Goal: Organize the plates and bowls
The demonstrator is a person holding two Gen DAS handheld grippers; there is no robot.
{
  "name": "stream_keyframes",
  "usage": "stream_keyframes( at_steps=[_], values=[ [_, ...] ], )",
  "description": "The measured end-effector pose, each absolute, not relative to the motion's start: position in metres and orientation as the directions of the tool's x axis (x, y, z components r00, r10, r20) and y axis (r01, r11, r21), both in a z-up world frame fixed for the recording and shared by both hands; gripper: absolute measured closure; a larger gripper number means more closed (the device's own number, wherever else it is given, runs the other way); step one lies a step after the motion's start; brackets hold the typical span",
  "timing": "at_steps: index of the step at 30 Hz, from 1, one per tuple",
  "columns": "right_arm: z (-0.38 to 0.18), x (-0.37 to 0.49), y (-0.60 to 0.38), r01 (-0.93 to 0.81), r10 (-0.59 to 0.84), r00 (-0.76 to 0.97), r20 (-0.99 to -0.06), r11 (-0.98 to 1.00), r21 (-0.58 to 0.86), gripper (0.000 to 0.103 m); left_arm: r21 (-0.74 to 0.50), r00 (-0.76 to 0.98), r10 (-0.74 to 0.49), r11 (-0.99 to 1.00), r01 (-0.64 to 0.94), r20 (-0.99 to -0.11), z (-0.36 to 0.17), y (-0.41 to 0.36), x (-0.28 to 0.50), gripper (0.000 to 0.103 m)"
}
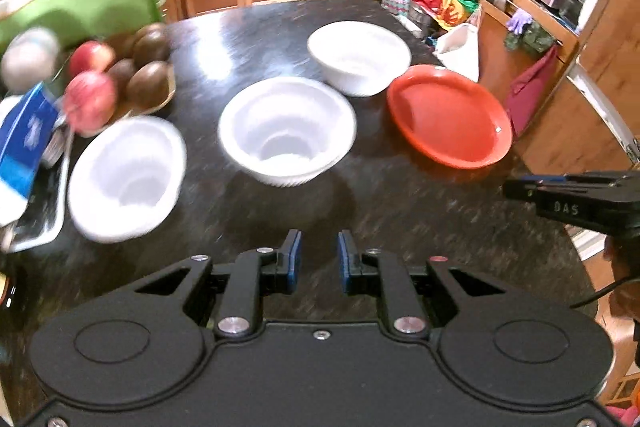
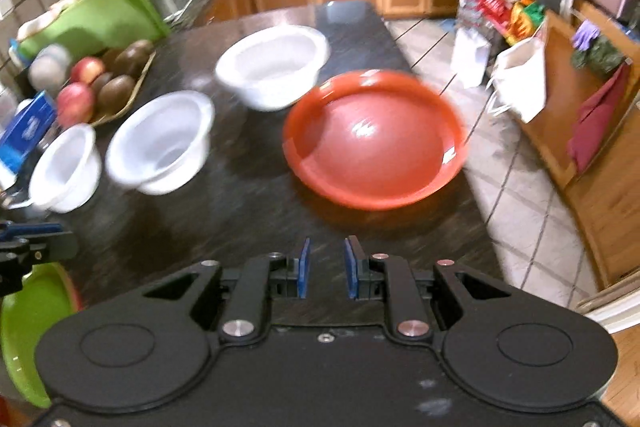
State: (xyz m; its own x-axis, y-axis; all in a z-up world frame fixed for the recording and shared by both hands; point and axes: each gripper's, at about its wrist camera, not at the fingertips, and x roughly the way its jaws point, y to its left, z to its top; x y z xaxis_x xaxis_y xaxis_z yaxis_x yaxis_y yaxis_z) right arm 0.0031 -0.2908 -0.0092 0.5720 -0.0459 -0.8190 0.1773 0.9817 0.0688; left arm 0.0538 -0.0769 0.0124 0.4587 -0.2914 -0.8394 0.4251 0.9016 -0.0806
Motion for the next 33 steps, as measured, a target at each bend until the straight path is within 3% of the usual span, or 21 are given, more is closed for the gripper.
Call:
stream_keyframes(
  at_steps=[8,18,33],
  values=[
    [0.008,0.023,-0.357,0.225,-0.094,0.602,-0.793,0.973,0.056,0.072,-0.067,0.463,-0.288,0.897,0.437,-0.838,0.016,-0.138,0.086,0.078],
    [-0.013,0.065,-0.395,0.239,-0.111,0.573,-0.812,0.970,0.036,0.072,-0.096,0.426,-0.274,0.914,0.395,-0.862,-0.008,-0.195,0.118,0.078],
    [-0.060,0.119,-0.413,0.198,-0.084,0.534,-0.842,0.980,0.028,0.072,-0.126,0.368,-0.247,0.938,0.324,-0.896,-0.046,-0.210,0.142,0.078]
  ],
)
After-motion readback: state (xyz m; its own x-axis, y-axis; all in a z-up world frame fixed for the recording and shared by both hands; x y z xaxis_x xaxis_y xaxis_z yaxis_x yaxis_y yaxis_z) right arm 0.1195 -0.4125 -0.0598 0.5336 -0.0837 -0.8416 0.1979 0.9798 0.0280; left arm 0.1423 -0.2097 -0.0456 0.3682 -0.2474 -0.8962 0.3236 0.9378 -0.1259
